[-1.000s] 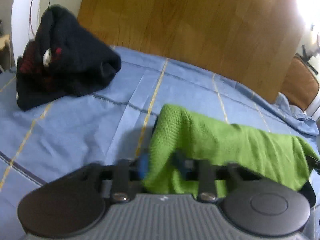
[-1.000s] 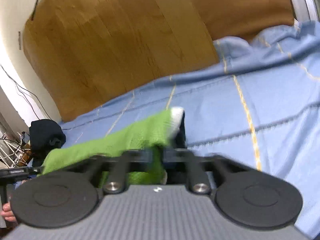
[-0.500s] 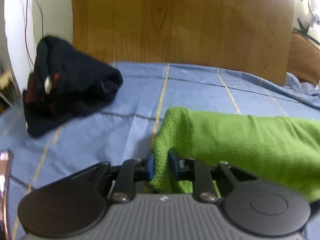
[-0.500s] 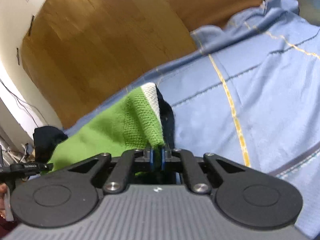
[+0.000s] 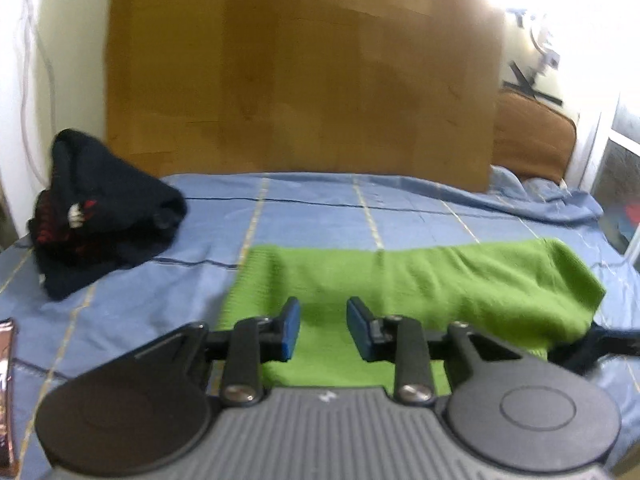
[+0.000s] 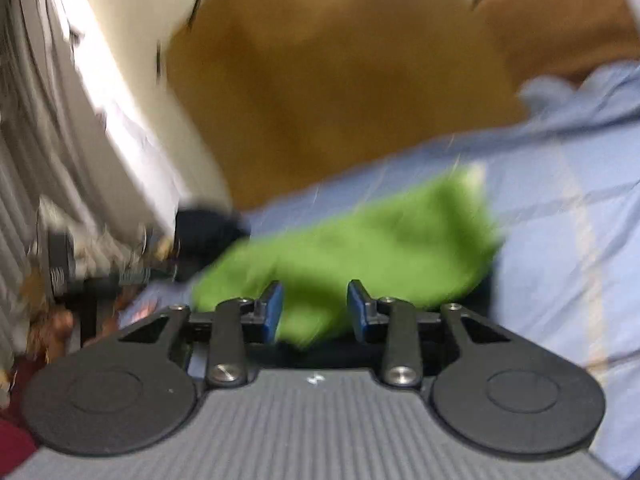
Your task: Fold small clothes
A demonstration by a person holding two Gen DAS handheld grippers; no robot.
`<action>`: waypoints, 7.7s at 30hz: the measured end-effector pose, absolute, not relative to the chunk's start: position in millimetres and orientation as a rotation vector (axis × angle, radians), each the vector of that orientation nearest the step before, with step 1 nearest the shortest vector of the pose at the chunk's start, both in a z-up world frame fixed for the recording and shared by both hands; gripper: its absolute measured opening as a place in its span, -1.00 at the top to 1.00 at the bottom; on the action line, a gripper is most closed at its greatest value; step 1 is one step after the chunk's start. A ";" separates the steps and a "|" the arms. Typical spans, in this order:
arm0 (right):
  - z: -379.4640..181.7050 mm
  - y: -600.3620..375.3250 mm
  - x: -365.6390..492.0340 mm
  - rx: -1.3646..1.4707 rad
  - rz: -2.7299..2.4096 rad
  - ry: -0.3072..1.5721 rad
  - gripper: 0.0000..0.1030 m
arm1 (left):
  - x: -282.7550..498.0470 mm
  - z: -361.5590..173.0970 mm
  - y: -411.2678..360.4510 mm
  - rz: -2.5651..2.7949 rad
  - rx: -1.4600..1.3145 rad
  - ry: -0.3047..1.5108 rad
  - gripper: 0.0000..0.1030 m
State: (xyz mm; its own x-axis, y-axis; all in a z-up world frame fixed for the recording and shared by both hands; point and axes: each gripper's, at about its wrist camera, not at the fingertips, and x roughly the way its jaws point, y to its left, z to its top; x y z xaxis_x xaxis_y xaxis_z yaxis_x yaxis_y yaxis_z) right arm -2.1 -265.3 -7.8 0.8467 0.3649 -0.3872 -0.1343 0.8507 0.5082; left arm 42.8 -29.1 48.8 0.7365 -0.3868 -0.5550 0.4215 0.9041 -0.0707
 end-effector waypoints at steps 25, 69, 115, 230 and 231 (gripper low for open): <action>7.4 -264.4 -24.7 0.538 0.311 0.452 0.65 | 65.6 28.3 -75.1 -0.436 0.182 0.651 0.24; -36.0 -352.7 -25.4 0.974 -0.104 0.479 -0.34 | 113.4 14.8 -114.1 -0.353 0.316 0.623 0.08; 24.4 -116.2 140.9 0.585 0.648 0.753 0.21 | 134.0 65.7 59.7 -0.401 -0.226 0.609 -0.30; -11.8 -370.5 60.3 0.424 -0.164 0.478 -0.76 | 79.3 9.1 -212.4 -0.448 0.177 0.475 -0.79; -14.4 -364.1 54.9 0.426 -0.186 0.482 -0.76 | 66.7 7.1 -209.5 -0.435 0.190 0.457 -0.80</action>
